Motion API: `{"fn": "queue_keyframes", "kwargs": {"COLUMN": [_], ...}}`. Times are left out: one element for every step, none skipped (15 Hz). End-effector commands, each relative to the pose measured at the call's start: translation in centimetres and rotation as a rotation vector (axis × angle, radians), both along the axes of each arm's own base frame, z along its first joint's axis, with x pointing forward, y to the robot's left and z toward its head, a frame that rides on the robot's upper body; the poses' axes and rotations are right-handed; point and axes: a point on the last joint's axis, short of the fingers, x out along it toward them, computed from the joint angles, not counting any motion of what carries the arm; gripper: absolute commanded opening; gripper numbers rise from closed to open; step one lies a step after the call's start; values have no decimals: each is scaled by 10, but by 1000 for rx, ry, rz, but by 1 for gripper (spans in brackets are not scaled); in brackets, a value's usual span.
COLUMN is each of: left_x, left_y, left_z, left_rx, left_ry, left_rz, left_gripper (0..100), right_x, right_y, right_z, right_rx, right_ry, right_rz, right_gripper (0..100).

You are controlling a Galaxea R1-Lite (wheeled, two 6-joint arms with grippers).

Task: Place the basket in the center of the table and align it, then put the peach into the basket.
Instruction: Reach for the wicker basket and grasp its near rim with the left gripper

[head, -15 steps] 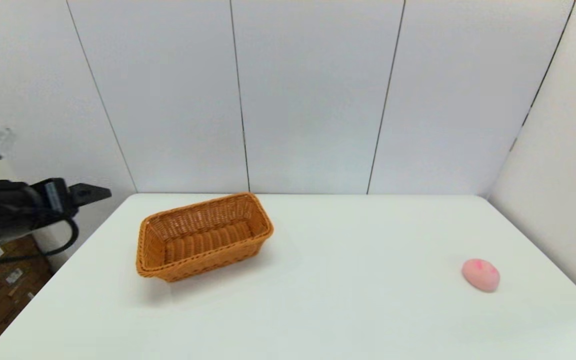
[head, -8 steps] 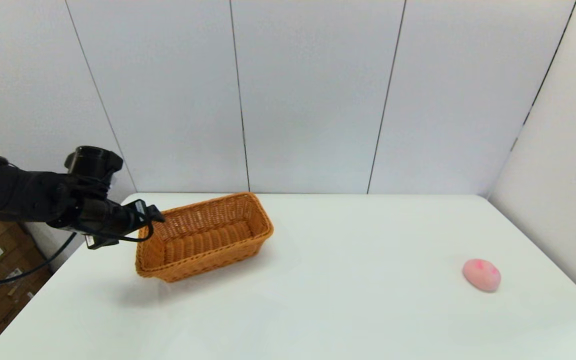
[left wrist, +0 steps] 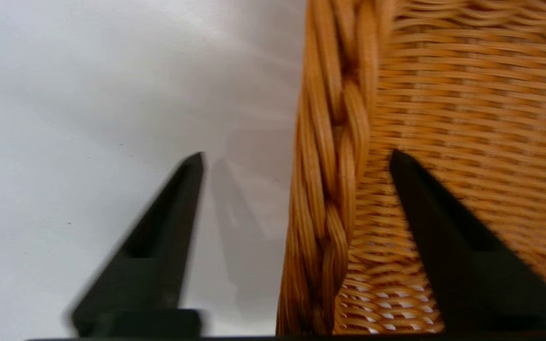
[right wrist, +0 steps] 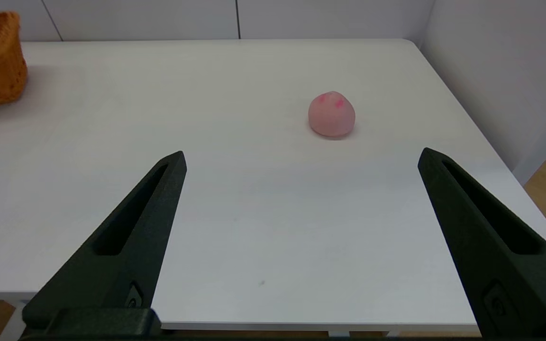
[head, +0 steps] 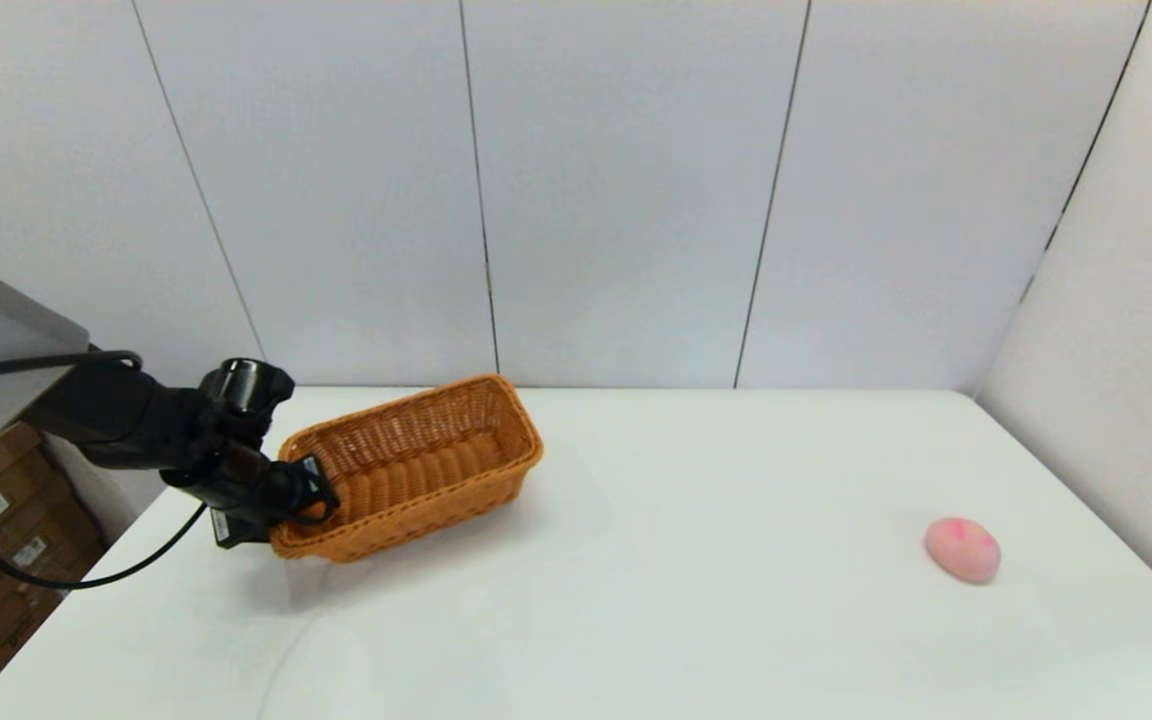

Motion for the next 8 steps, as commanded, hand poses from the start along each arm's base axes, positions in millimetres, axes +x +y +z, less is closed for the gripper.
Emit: {"fn": "queue_keyframes", "kwargs": {"left_x": [2, 3, 3, 3, 3, 2, 3, 3], "left_y": [1, 1, 1, 1, 1, 1, 1, 1], "left_z": [4, 8, 11, 14, 16, 19, 20, 24], "left_rx": [-66, -84, -85, -86, -86, -86, -93, -120], "left_ry": [23, 13, 4, -5, -5, 0, 1, -10], "left_rz": [-5, -10, -11, -13, -13, -12, -12, -9], "left_gripper": [0, 0, 0, 0, 0, 0, 0, 0], "right_x": [0, 0, 0, 0, 0, 0, 0, 0], "right_y": [0, 0, 0, 0, 0, 0, 0, 0], "right_z": [0, 0, 0, 0, 0, 0, 0, 0], "right_rx": [0, 0, 0, 0, 0, 0, 0, 0], "right_ry": [2, 1, 1, 2, 1, 1, 1, 1], "right_rz": [0, 0, 0, 0, 0, 0, 0, 0], "right_gripper": [100, 100, 100, 100, 100, 100, 100, 100]}}
